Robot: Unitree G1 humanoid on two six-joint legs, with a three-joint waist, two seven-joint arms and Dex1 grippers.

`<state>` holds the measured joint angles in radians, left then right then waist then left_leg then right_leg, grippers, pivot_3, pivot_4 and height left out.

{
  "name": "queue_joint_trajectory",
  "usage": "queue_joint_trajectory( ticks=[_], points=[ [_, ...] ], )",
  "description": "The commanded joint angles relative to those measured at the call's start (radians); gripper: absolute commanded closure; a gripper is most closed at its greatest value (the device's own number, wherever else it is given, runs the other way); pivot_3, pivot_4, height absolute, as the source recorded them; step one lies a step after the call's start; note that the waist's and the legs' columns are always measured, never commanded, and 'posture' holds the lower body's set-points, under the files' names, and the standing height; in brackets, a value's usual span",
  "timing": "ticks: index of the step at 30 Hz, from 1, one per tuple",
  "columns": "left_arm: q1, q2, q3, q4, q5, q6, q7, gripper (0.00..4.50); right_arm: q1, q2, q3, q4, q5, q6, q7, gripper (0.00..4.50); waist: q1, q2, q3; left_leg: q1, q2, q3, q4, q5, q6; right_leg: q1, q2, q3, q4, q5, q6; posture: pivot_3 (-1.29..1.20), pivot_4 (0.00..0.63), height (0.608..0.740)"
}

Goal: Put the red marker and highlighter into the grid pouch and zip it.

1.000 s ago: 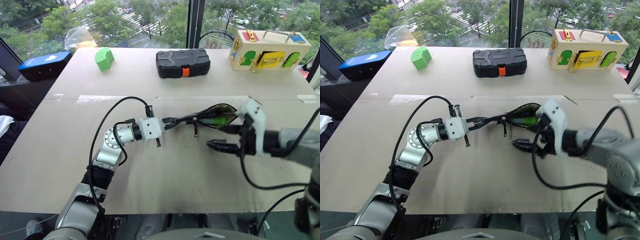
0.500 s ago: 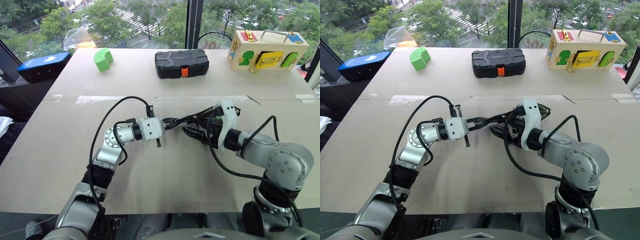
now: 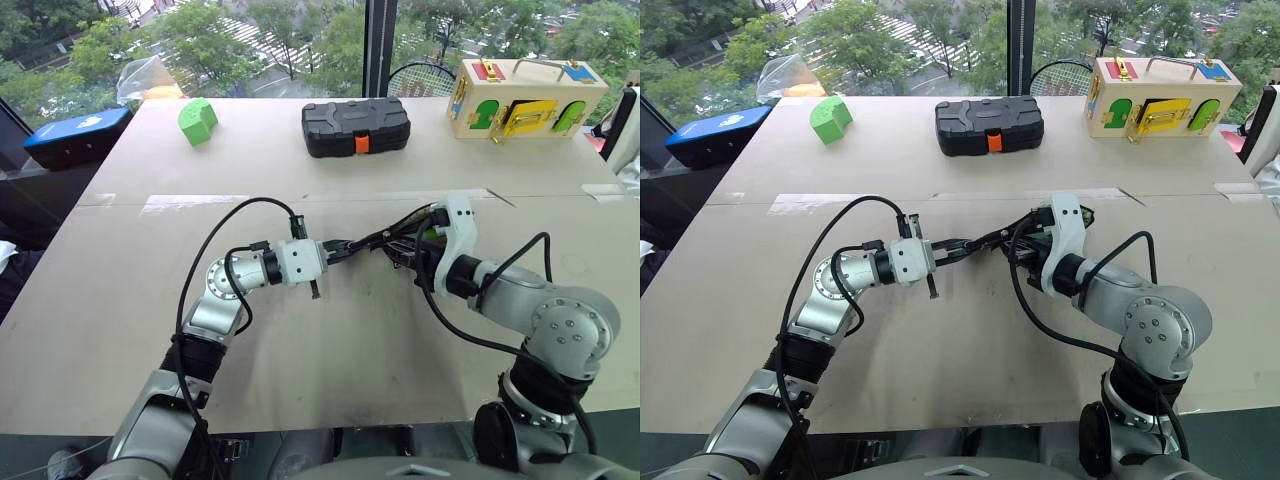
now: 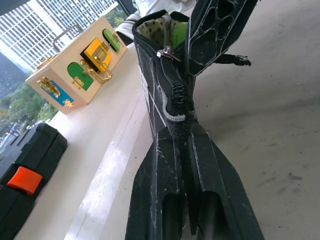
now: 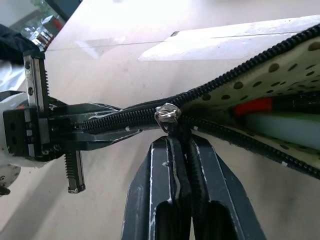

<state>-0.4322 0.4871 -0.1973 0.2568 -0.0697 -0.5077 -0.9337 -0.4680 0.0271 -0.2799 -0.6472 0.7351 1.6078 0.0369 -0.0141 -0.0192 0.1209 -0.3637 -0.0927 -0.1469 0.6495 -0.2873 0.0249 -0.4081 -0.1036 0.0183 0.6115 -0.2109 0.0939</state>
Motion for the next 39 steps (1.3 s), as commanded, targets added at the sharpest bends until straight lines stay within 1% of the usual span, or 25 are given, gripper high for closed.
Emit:
queue_joint_trajectory(
  ticks=[1, 3, 7, 16, 18, 24, 27, 29, 31, 33, 36, 38, 39],
  points=[
    [-0.009, 0.008, 0.016, -0.044, -0.015, -0.003, 0.004, 4.5, -0.017, 0.002, -0.021, -0.039, 0.031, 0.007, -0.003, 4.46, 0.0, 0.0, 0.0, 0.0, 0.0, 0.0, 0.0, 0.0, 0.0, 0.0, 0.0, 0.0, 0.0, 0.0, 0.0, 0.0, 0.15, 0.74],
    [-0.009, 0.008, 0.017, -0.047, -0.015, 0.003, 0.006, 4.5, -0.013, -0.018, -0.034, -0.052, 0.039, 0.007, -0.005, 4.46, 0.0, 0.0, 0.0, 0.0, 0.0, 0.0, 0.0, 0.0, 0.0, 0.0, 0.0, 0.0, 0.0, 0.0, 0.0, 0.0, 0.15, 0.74],
    [-0.009, 0.011, 0.021, -0.049, -0.014, 0.012, 0.009, 4.5, -0.007, -0.112, -0.07, -0.07, 0.045, 0.007, -0.009, 4.46, 0.002, 0.0, 0.0, 0.0, 0.0, 0.0, 0.0, 0.0, 0.0, 0.0, 0.0, 0.0, 0.0, 0.0, 0.0, 0.0, 0.15, 0.74],
    [0.005, 0.016, 0.028, -0.06, -0.009, 0.015, 0.021, 4.5, -0.023, -0.325, -0.102, -0.06, 0.069, 0.007, -0.014, 4.46, 0.003, 0.0, 0.0, 0.0, 0.0, 0.0, 0.0, 0.0, 0.0, 0.0, 0.0, 0.0, -0.001, 0.0, 0.0, 0.0, 0.15, 0.74],
    [0.008, 0.017, 0.03, -0.062, -0.008, 0.015, 0.025, 4.5, -0.026, -0.358, -0.112, -0.055, 0.075, 0.007, -0.01, 4.46, 0.002, 0.0, 0.0, 0.0, 0.0, 0.0, 0.0, 0.0, 0.0, 0.0, 0.0, 0.0, -0.001, 0.0, 0.0, 0.0, 0.15, 0.74],
    [0.015, 0.022, 0.038, -0.055, -0.007, 0.015, 0.042, 4.5, -0.006, -0.556, -0.137, -0.024, 0.041, 0.007, 0.012, 4.46, 0.006, 0.0, 0.0, 0.0, 0.0, 0.001, 0.0, 0.0, 0.0, 0.001, 0.0, 0.0, -0.002, 0.0, 0.0, 0.0, 0.15, 0.74],
    [0.01, 0.024, 0.041, -0.04, 0.0, 0.005, 0.054, 4.5, 0.014, -0.659, -0.155, 0.004, -0.008, 0.006, 0.025, 4.46, 0.008, 0.0, 0.0, -0.001, 0.0, 0.0, 0.0, 0.0, 0.0, 0.001, 0.0, 0.0, -0.002, 0.0, 0.0, 0.0, 0.15, 0.74],
    [0.004, 0.024, 0.043, -0.03, 0.011, -0.004, 0.067, 4.5, 0.024, -0.701, -0.159, 0.015, -0.033, 0.004, 0.04, 4.46, 0.008, 0.0, 0.0, 0.0, 0.0, 0.001, 0.0, 0.0, 0.0, 0.001, 0.0, 0.0, -0.002, 0.0, 0.0, 0.0, 0.15, 0.74],
    [-0.007, 0.018, 0.045, -0.015, 0.029, -0.013, 0.086, 4.5, 0.032, -0.722, -0.161, 0.016, -0.051, 0.0, 0.054, 4.46, 0.007, 0.0, 0.0, 0.0, 0.0, 0.001, 0.0, 0.0, 0.0, 0.002, 0.0, 0.0, -0.002, 0.0, 0.0, 0.0, 0.15, 0.74],
    [-0.021, 0.012, 0.042, 0.0, 0.038, -0.02, 0.096, 4.5, 0.033, -0.711, -0.165, -0.006, -0.039, 0.002, 0.081, 4.46, 0.006, 0.0, 0.0, 0.0, 0.0, 0.001, 0.0, 0.0, 0.0, 0.002, 0.0, 0.0, -0.002, 0.0, 0.0, 0.0, 0.15, 0.74],
    [-0.029, 0.009, 0.038, 0.013, 0.048, -0.032, 0.102, 4.5, 0.04, -0.675, -0.173, -0.062, 0.045, 0.006, 0.167, 4.46, 0.007, 0.0, 0.0, 0.0, 0.001, 0.001, 0.0, 0.0, 0.0, 0.002, 0.0, 0.0, -0.002, 0.0, 0.0, 0.0, 0.15, 0.74],
    [-0.032, 0.009, 0.038, 0.019, 0.05, -0.037, 0.102, 4.5, 0.057, -0.655, -0.178, -0.095, 0.078, 0.006, 0.198, 4.46, 0.007, 0.0, 0.0, 0.0, 0.001, 0.001, 0.0, 0.0, 0.0, 0.002, 0.0, 0.0, -0.002, 0.0, 0.0, 0.0, 0.15, 0.74],
    [-0.033, 0.009, 0.037, 0.022, 0.05, -0.038, 0.101, 4.5, 0.063, -0.641, -0.182, -0.113, 0.098, 0.006, 0.211, 3.95, 0.009, 0.0, 0.0, 0.0, 0.001, 0.0, 0.0, 0.0, 0.0, 0.002, 0.0, 0.0, -0.002, 0.0, 0.0, 0.0, 0.15, 0.74]
  ],
)
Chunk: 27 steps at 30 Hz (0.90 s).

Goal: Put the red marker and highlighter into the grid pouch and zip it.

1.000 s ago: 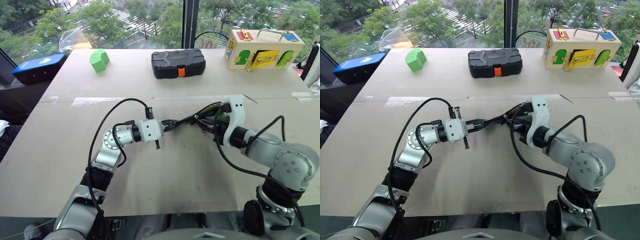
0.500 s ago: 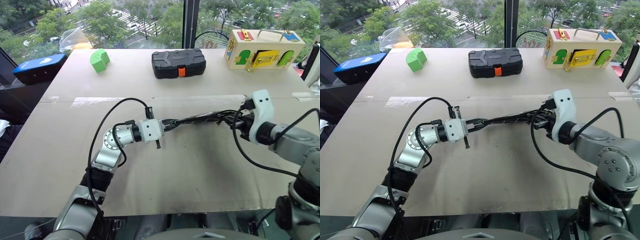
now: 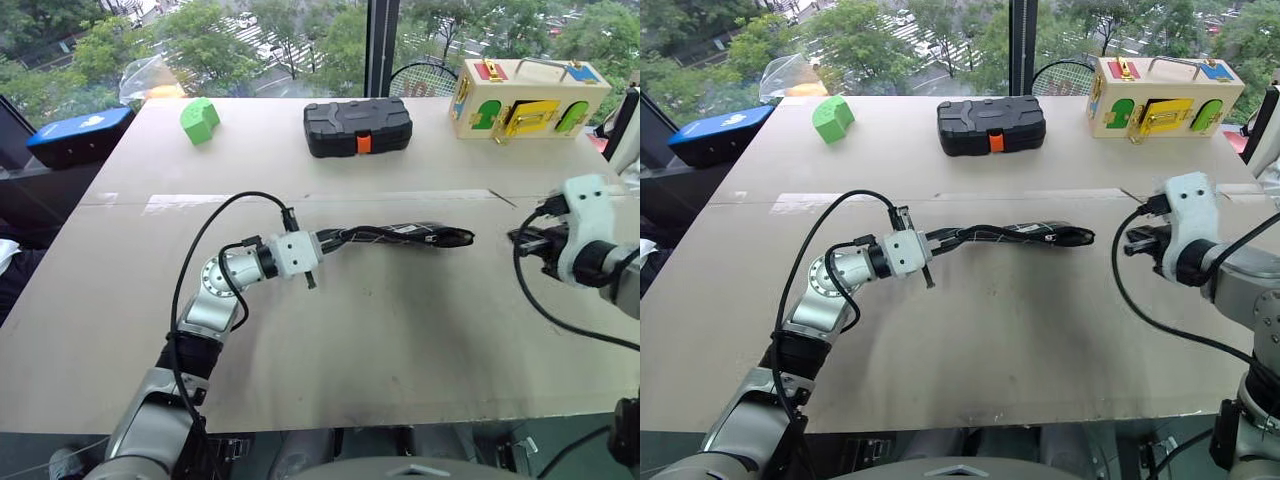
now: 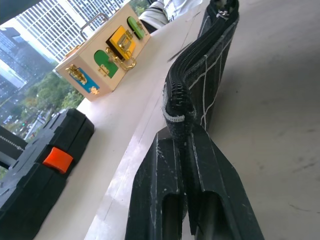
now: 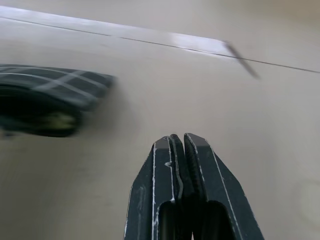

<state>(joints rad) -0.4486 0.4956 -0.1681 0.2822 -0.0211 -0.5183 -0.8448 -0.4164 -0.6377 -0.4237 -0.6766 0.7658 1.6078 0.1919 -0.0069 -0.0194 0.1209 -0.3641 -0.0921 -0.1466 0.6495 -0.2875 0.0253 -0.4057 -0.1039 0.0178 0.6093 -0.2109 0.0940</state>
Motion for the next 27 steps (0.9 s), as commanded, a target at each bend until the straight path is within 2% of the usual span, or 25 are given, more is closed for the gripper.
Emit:
queue_joint_trajectory(
  ticks=[1, 4, 15, 27],
  points=[
    [-0.018, 0.0, 0.008, 0.0, 0.001, -0.03, 0.011, 4.5, 0.01, 0.047, -0.042, -0.104, 0.088, 0.007, 0.064, 3.74, 0.002, 0.0, 0.0, 0.0, 0.0, 0.0, 0.0, 0.0, 0.0, 0.0, 0.0, 0.0, 0.0, 0.0, 0.0, 0.0, 0.15, 0.74],
    [-0.018, 0.001, 0.006, 0.005, -0.001, -0.033, 0.006, 4.5, 0.002, 0.095, -0.031, -0.141, 0.105, 0.007, 0.061, 2.41, 0.002, 0.0, 0.0, 0.0, 0.0, 0.0, 0.0, 0.0, 0.0, 0.0, 0.0, 0.0, 0.0, 0.0, 0.0, 0.0, 0.15, 0.74],
    [0.001, 0.003, -0.002, -0.015, -0.011, -0.043, -0.017, 4.5, -0.047, 0.134, 0.128, -0.067, 0.036, -0.048, 0.027, 2.41, 0.003, 0.0, 0.0, 0.0, 0.0, 0.0, 0.001, 0.0, 0.0, 0.0, 0.0, 0.0, 0.0, 0.0, 0.0, 0.0, 0.15, 0.74],
    [0.016, 0.001, -0.003, -0.04, -0.016, -0.041, -0.026, 4.5, -0.088, 0.174, 0.203, 0.049, -0.015, -0.078, 0.046, 2.41, 0.002, 0.0, 0.0, 0.0, 0.0, 0.0, 0.001, 0.0, 0.0, 0.0, 0.0, 0.0, 0.0, 0.0, 0.0, 0.0, 0.15, 0.74]
  ],
)
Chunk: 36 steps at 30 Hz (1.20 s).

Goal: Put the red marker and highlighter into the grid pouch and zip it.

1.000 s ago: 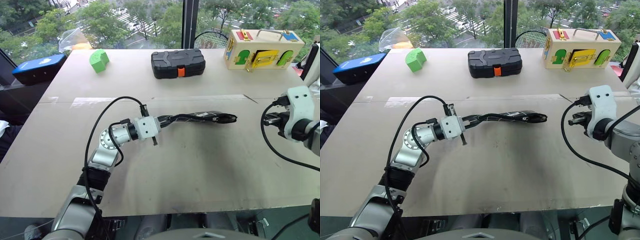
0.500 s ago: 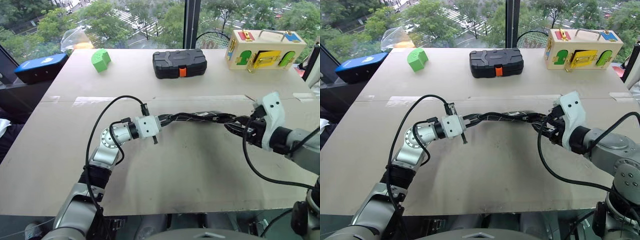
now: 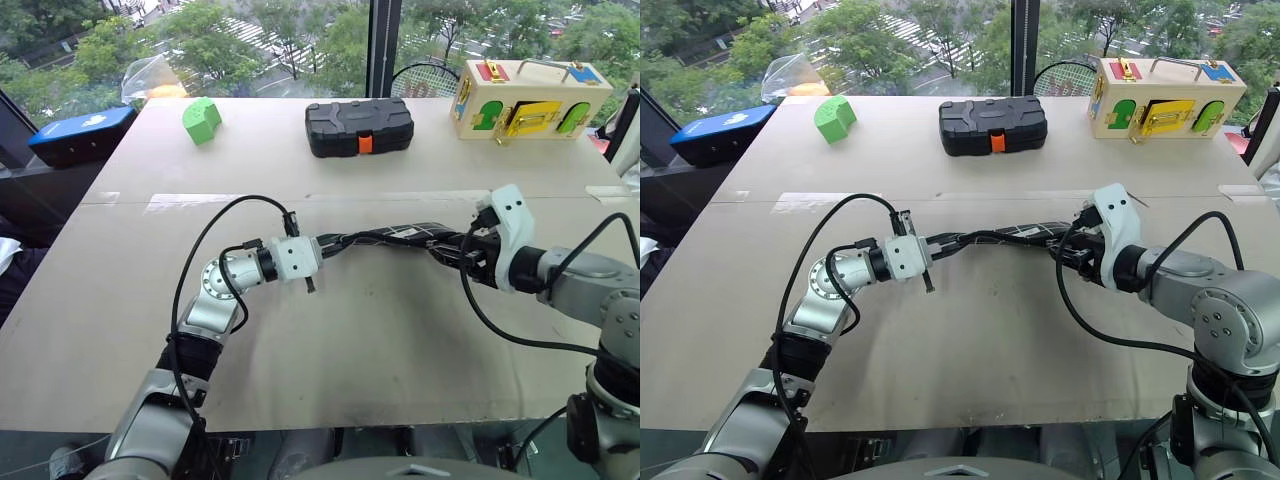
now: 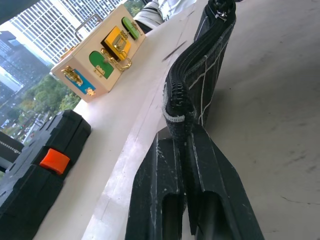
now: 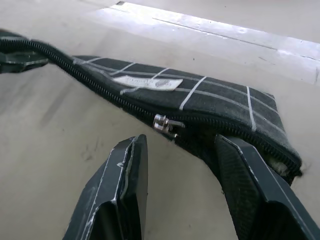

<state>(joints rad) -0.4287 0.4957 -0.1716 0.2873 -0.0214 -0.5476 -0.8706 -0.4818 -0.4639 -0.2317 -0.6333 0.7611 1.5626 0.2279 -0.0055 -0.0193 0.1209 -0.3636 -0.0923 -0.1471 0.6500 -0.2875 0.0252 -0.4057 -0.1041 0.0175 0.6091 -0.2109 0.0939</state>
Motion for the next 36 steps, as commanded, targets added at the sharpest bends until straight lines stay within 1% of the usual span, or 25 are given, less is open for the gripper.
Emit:
queue_joint_trajectory(
  ticks=[1, 10, 11, 12, 14, 15, 22, 29, 32, 36],
  points=[
    [-0.004, 0.001, 0.0, -0.05, -0.017, -0.008, -0.001, 4.5, -0.024, -0.001, 0.019, 0.013, -0.015, -0.039, 0.013, 2.41, 0.002, 0.0, 0.0, 0.0, 0.0, 0.0, 0.0, 0.0, 0.0, 0.0, 0.0, 0.0, 0.0, 0.0, 0.0, 0.0, 0.15, 0.74],
    [-0.007, 0.005, 0.002, -0.079, -0.022, 0.021, -0.004, 4.5, -0.037, -0.006, 0.052, 0.063, -0.037, -0.077, 0.035, 2.41, 0.0, 0.0, 0.0, 0.0, 0.0, 0.0, 0.0, 0.0, 0.0, 0.0, 0.0, 0.0, 0.0, 0.0, 0.0, 0.0, 0.15, 0.74],
    [-0.005, 0.005, 0.003, -0.084, -0.021, 0.026, -0.003, 4.5, -0.037, -0.006, 0.053, 0.064, -0.04, -0.078, 0.037, 2.94, 0.0, 0.0, 0.0, 0.0, 0.0, 0.0, 0.0, 0.0, 0.0, 0.0, 0.0, 0.0, 0.0, 0.0, 0.0, 0.0, 0.15, 0.74],
    [-0.004, 0.004, 0.003, -0.088, -0.021, 0.03, -0.003, 4.5, -0.037, -0.007, 0.054, 0.064, -0.041, -0.078, 0.039, 3.24, 0.001, 0.0, 0.0, 0.0, 0.0, 0.0, 0.0, 0.0, 0.0, 0.0, 0.0, 0.0, 0.0, 0.0, 0.0, 0.0, 0.15, 0.74],
    [-0.003, 0.005, 0.004, -0.095, -0.02, 0.036, -0.001, 4.5, -0.037, -0.01, 0.053, 0.06, -0.04, -0.076, 0.043, 4.17, 0.0, 0.0, 0.0, 0.0, 0.0, 0.0, 0.0, 0.0, 0.0, 0.0, 0.0, 0.0, 0.0, 0.0, 0.0, 0.0, 0.15, 0.74],
    [-0.002, 0.005, 0.005, -0.097, -0.019, 0.04, 0.0, 4.5, -0.037, -0.012, 0.049, 0.055, -0.038, -0.072, 0.044, 4.4, 0.0, 0.0, 0.0, 0.0, 0.0, 0.0, 0.0, 0.0, 0.0, 0.0, 0.0, 0.0, 0.0, 0.0, 0.0, 0.0, 0.15, 0.74],
    [0.007, 0.009, 0.006, -0.112, -0.013, 0.054, 0.004, 4.5, -0.029, -0.049, -0.004, 0.005, -0.011, -0.026, 0.071, 4.4, 0.001, 0.0, 0.0, 0.0, 0.0, 0.0, 0.0, 0.0, 0.0, 0.0, 0.0, 0.0, 0.0, 0.0, 0.0, 0.0, 0.15, 0.74],
    [0.005, 0.011, -0.001, -0.11, -0.003, 0.061, 0.005, 4.5, -0.018, -0.057, -0.112, -0.007, 0.022, 0.042, 0.1, 4.4, 0.003, 0.0, 0.0, 0.0, 0.0, 0.0, 0.0, 0.0, 0.0, 0.0, 0.0, 0.0, 0.0, 0.0, 0.0, 0.0, 0.15, 0.74],
    [0.005, 0.018, -0.004, -0.107, -0.001, 0.061, 0.006, 4.5, -0.007, -0.058, -0.164, 0.001, 0.06, 0.052, 0.12, 4.4, 0.003, 0.0, 0.0, 0.0, 0.0, 0.0, 0.0, 0.0, 0.0, 0.0, 0.0, 0.0, 0.0, 0.0, 0.0, 0.0, 0.15, 0.74],
    [0.005, 0.02, -0.008, -0.109, -0.003, 0.06, 0.004, 4.5, 0.013, -0.037, -0.227, 0.042, 0.166, 0.052, 0.151, 4.4, 0.004, 0.0, 0.0, 0.0, 0.0, 0.0, 0.0, 0.0, 0.0, 0.0, 0.0, 0.0, 0.0, 0.0, 0.0, 0.0, 0.15, 0.74]
  ],
)
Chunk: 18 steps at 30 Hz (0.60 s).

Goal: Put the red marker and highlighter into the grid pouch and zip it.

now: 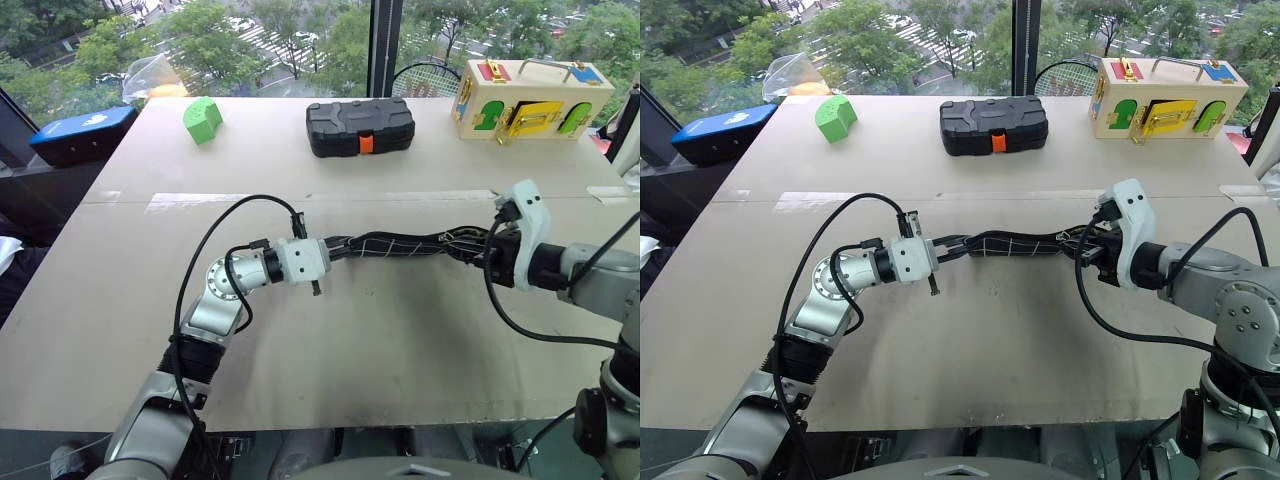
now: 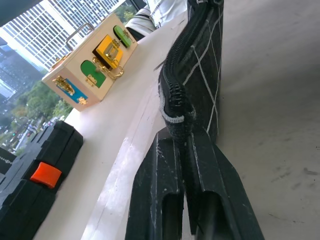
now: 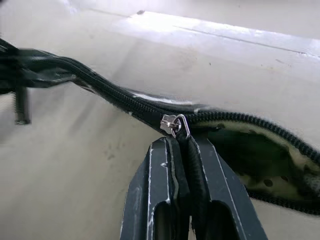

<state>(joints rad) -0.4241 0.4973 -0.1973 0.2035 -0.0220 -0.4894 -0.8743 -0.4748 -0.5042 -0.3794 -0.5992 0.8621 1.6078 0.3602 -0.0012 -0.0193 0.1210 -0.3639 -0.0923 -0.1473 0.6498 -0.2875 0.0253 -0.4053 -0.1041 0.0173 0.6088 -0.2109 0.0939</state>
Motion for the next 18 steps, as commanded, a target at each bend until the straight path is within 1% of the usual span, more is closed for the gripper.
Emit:
queue_joint_trajectory(
  ticks=[1, 4, 5, 6, 7, 8, 10, 12, 14, 15, 18],
  points=[
    [0.0, 0.019, 0.017, -0.026, -0.002, 0.002, 0.007, 4.5, 0.007, 0.008, -0.086, 0.015, 0.082, 0.007, 0.016, 4.4, 0.0, 0.0, 0.0, 0.0, 0.0, 0.0, 0.0, 0.0, 0.0, 0.0, 0.0, 0.0, 0.0, 0.0, 0.0, 0.0, 0.15, 0.74],
    [0.001, 0.019, 0.015, -0.031, -0.005, 0.005, 0.007, 4.5, 0.018, 0.024, -0.091, 0.029, 0.118, 0.007, -0.011, 3.58, 0.0, 0.0, 0.0, 0.0, 0.0, 0.0, 0.0, 0.0, 0.0, 0.0, 0.0, 0.0, 0.0, 0.0, 0.0, 0.0, 0.15, 0.74],
    [0.003, 0.02, 0.015, -0.033, -0.006, 0.005, 0.007, 4.5, 0.022, 0.034, -0.093, 0.033, 0.122, 0.007, -0.025, 3.06, 0.0, 0.0, 0.0, 0.0, 0.0, 0.0, 0.0, 0.0, 0.0, 0.0, 0.0, 0.0, 0.0, 0.0, 0.0, 0.0, 0.15, 0.74],
    [0.004, 0.021, 0.015, -0.034, -0.007, 0.005, 0.007, 4.5, 0.025, 0.04, -0.094, 0.036, 0.126, 0.007, -0.036, 2.7, 0.0, 0.0, 0.0, 0.0, 0.0, 0.0, 0.0, 0.0, 0.0, 0.0, 0.0, 0.0, 0.0, 0.0, 0.0, 0.0, 0.15, 0.74],
    [0.006, 0.022, 0.015, -0.037, -0.008, 0.007, 0.007, 4.5, 0.03, 0.053, -0.1, 0.04, 0.135, 0.007, -0.043, 2.7, -0.001, 0.0, 0.0, 0.0, 0.0, 0.0, 0.0, 0.0, 0.0, 0.0, 0.0, 0.0, 0.0, 0.0, 0.0, 0.0, 0.15, 0.74],
    [0.008, 0.023, 0.015, -0.04, -0.009, 0.009, 0.006, 4.5, 0.034, 0.062, -0.105, 0.041, 0.147, 0.007, -0.05, 2.4, -0.001, 0.0, 0.0, 0.0, 0.0, 0.001, 0.0, 0.0, 0.0, 0.0, 0.0, 0.001, 0.0, 0.0, 0.0, 0.0, 0.15, 0.74],
    [0.01, 0.025, 0.015, -0.044, -0.011, 0.012, 0.006, 4.5, 0.047, 0.068, -0.105, 0.04, 0.163, 0.007, -0.062, 1.99, -0.002, 0.0, 0.0, 0.0, 0.0, 0.0, 0.0, 0.0, 0.0, 0.0, 0.0, 0.001, 0.0, 0.0, 0.0, 0.0, 0.15, 0.74],
    [0.011, 0.026, 0.015, -0.046, -0.012, 0.014, 0.005, 4.5, 0.052, 0.073, -0.106, 0.04, 0.173, 0.007, -0.083, 1.04, -0.001, 0.0, 0.0, 0.0, 0.0, 0.0, 0.0, 0.0, 0.0, 0.0, 0.0, 0.001, 0.0, 0.0, 0.0, 0.0, 0.15, 0.74],
    [0.011, 0.025, 0.015, -0.047, -0.013, 0.016, 0.004, 4.5, 0.051, 0.079, -0.111, 0.044, 0.186, 0.007, -0.102, 1.04, -0.002, 0.0, 0.0, 0.0, 0.0, 0.001, 0.0, 0.0, 0.0, 0.0, 0.0, 0.001, 0.0, 0.0, 0.0, 0.0, 0.15, 0.74],
    [0.01, 0.025, 0.014, -0.048, -0.014, 0.017, 0.004, 4.5, 0.051, 0.08, -0.113, 0.046, 0.194, 0.007, -0.11, 1.2, -0.002, 0.0, 0.0, 0.0, 0.0, 0.001, 0.0, 0.0, 0.0, 0.0, 0.0, 0.001, 0.0, 0.0, 0.0, 0.0, 0.15, 0.74],
    [0.01, 0.024, 0.014, -0.049, -0.014, 0.018, 0.003, 4.5, 0.047, 0.087, -0.123, 0.05, 0.221, 0.007, -0.13, 2.27, -0.002, 0.0, 0.0, 0.0, 0.0, 0.0, 0.0, 0.0, 0.0, 0.0, 0.0, 0.001, 0.0, 0.0, 0.0, 0.0, 0.15, 0.74]
  ],
)
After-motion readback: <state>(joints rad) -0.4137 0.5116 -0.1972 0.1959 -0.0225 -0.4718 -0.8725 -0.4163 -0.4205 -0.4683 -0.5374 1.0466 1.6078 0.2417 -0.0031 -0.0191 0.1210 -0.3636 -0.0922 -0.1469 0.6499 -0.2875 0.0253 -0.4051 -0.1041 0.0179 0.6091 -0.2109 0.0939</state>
